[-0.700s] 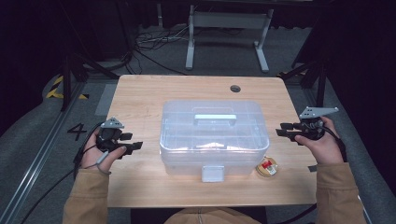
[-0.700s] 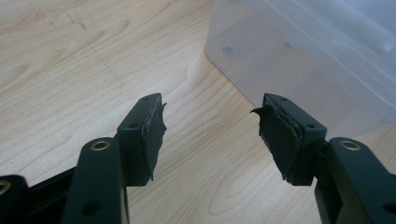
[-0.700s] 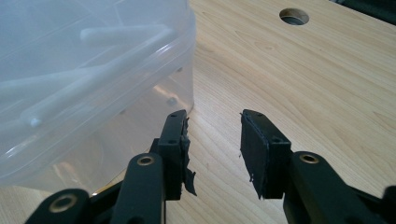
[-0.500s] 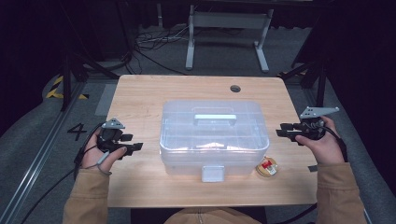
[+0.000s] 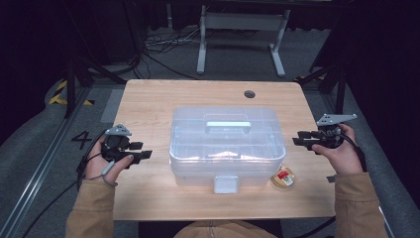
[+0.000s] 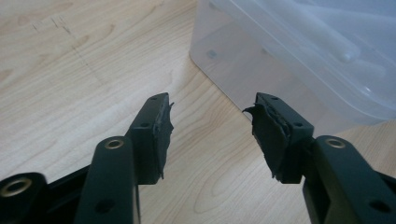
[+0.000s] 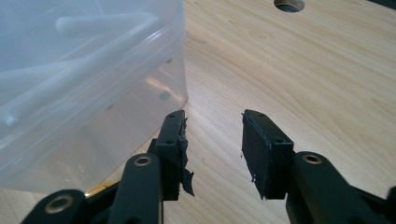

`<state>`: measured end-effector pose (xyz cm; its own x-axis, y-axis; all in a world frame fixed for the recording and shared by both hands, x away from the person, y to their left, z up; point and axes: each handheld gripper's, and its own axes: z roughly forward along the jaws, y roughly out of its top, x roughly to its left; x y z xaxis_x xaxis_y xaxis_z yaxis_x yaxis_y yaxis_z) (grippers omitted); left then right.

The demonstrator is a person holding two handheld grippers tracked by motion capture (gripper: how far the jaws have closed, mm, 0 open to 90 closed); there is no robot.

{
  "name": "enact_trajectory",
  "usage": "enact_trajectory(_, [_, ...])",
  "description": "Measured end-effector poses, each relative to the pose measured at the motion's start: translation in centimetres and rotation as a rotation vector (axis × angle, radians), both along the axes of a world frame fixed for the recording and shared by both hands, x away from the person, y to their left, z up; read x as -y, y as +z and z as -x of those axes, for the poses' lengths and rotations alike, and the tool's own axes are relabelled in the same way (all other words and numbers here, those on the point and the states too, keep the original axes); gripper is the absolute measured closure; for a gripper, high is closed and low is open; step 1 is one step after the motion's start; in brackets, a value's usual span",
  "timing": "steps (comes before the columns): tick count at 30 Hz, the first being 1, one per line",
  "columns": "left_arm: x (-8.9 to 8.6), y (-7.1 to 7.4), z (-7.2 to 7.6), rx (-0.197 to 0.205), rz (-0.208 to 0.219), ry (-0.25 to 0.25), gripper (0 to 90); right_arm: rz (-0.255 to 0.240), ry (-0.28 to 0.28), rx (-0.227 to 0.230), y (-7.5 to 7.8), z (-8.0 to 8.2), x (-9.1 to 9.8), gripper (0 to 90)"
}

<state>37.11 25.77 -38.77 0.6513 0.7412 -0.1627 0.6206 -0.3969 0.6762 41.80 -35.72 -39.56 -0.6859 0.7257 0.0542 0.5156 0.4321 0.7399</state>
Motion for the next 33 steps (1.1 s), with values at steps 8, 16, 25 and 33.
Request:
enact_trajectory(8, [1.0,2.2,0.0,0.024,0.012,-0.06,47.8,0.007,-0.017,-0.065,-0.1,0.4,0.4,62.0])
enact_trajectory(16, [2.6,5.1,0.0,0.07,0.003,-0.112,47.0,0.001,-0.016,-0.073,-0.1,0.7,0.6,61.6])
enact_trajectory(25, [5.0,7.1,-0.3,0.096,0.018,-0.178,45.2,-0.01,-0.013,-0.067,-0.2,1.1,0.8,59.6])
enact_trajectory(33, [7.2,8.4,-0.9,0.107,0.008,-0.234,44.3,-0.013,-0.031,-0.065,-0.3,1.4,1.1,57.7])
